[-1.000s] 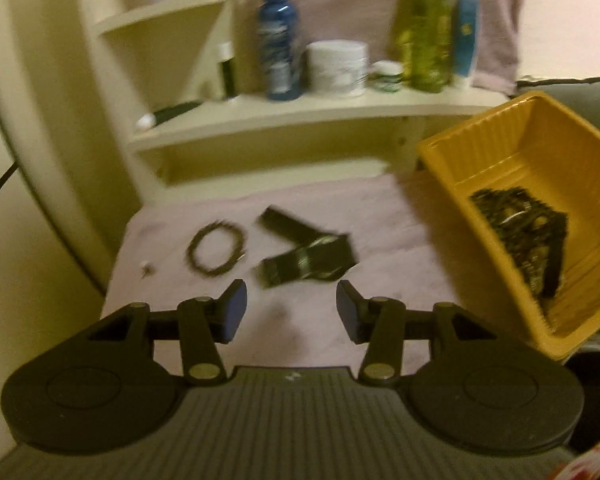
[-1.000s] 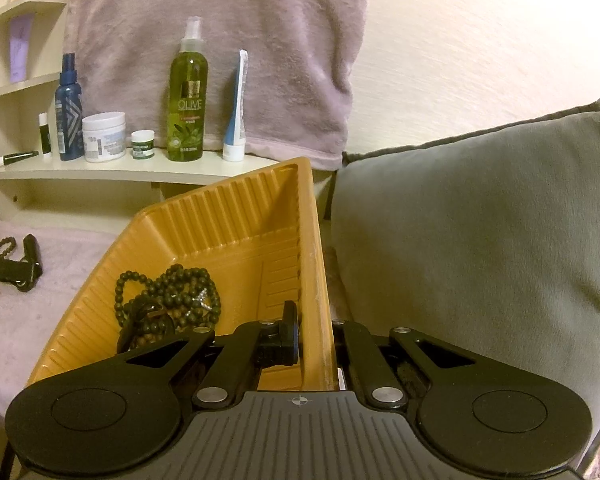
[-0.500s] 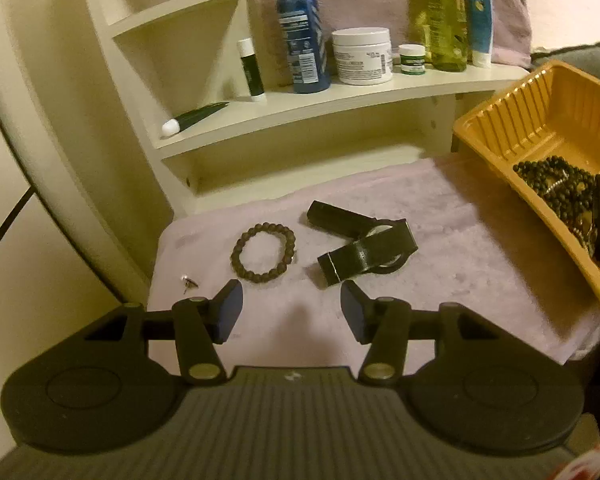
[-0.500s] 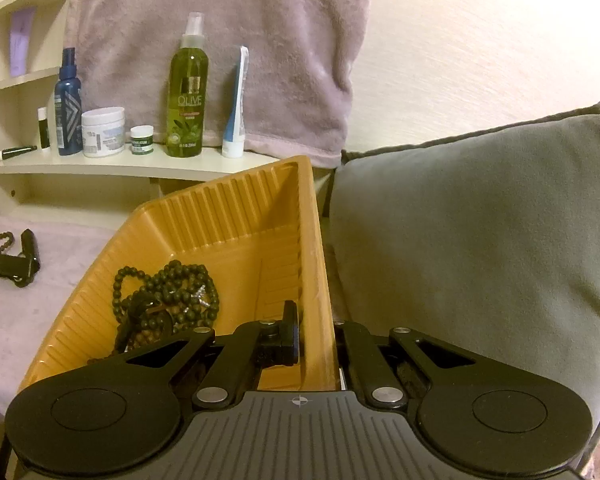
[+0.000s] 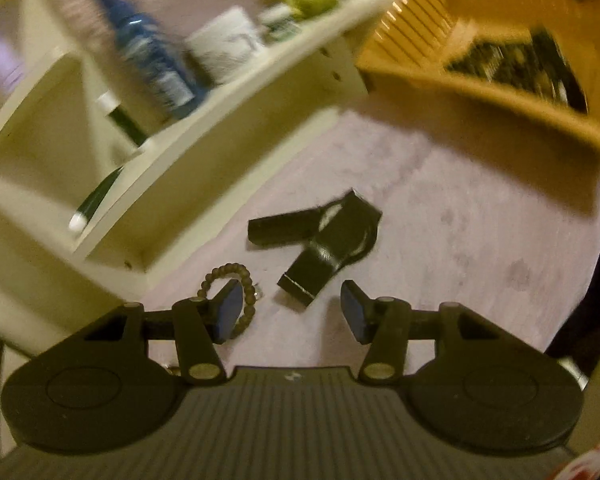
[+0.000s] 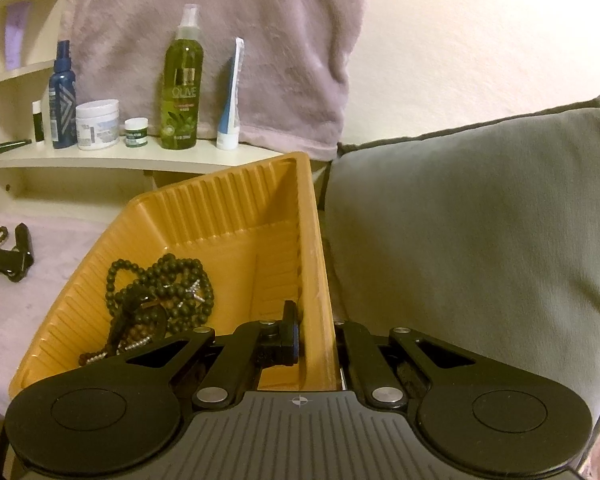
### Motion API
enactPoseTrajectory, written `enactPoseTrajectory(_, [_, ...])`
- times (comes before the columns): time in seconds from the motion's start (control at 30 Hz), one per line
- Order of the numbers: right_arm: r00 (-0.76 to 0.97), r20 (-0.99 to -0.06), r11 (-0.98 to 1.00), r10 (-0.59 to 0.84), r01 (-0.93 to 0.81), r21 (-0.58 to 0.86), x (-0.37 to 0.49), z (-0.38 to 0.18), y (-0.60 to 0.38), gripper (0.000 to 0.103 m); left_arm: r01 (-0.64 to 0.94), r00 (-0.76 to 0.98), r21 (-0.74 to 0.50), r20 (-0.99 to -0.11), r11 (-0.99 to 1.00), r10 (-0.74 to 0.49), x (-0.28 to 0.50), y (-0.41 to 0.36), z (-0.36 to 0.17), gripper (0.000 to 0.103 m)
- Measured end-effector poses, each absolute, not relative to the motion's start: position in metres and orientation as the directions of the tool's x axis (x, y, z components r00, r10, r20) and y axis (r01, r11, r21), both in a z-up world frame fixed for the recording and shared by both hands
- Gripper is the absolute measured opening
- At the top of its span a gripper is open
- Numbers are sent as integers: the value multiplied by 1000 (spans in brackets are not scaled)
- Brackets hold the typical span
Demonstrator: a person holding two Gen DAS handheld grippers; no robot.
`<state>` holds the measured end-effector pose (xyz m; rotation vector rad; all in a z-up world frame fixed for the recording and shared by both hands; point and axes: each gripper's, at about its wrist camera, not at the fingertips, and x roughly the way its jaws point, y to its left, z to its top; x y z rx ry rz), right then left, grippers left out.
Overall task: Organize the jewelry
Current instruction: 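Return the left tool to the pile and grasp the black strap bracelet, then lift the black strap with the left tool and carry it over the tray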
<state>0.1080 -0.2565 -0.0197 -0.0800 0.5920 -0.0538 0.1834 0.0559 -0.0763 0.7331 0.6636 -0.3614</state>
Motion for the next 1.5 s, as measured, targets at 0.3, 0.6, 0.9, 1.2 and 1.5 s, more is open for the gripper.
enactPoseTrajectory(0.3, [825,-559,995,-79,33,-92,109,-21,-257,4,610,739,579,-663,541,-123,188,48,-84,43])
enactPoseTrajectory(0.6, [827,-558,995,-78,32,-90,108,-21,-258,4,632,693,531,-713,564,-105,191,41,-78,24])
enactPoseTrajectory(0.9, [829,-554,996,-76,33,-87,107,-20,-257,4,509,620,206,-761,836,-191,195,53,-46,21])
enactPoseTrajectory(1.2, [830,-553,996,-75,34,-84,107,-20,-257,3,482,665,252,-729,839,-162,193,47,-56,21])
enactPoseTrajectory(1.5, [830,-553,996,-74,33,-84,107,-20,-257,3,509,713,404,-692,760,-110,190,32,-61,21])
